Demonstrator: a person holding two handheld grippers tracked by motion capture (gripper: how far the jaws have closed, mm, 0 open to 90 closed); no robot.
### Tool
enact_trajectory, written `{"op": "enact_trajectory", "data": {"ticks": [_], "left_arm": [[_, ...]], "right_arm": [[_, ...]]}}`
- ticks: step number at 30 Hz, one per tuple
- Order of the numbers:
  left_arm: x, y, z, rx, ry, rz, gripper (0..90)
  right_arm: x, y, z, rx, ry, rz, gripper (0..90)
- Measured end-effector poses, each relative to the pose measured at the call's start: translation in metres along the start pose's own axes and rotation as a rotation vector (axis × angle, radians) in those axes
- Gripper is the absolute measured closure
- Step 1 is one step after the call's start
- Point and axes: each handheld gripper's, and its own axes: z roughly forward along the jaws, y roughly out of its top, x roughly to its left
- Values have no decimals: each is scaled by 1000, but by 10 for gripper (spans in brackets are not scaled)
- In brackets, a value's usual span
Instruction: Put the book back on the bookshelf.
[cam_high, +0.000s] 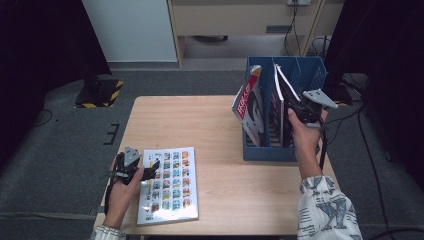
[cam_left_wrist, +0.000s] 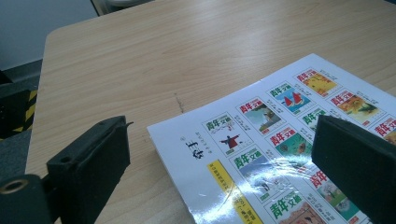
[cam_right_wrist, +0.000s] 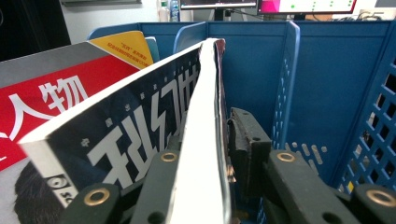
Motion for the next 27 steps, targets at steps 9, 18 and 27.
{"op": "enact_trajectory", "data": {"ticks": [9, 18, 27], "left_arm": [[0, 0, 0, -2, 1, 0, 41], [1, 0, 0, -5, 1, 1, 43], [1, 1, 0, -8, 2, 0, 43]], "right_arm": [[-5, 1, 1, 1, -37, -17, 828], [-10, 4, 2, -26, -130, 18, 835], [-8, 4, 8, -55, -177, -9, 834]]}}
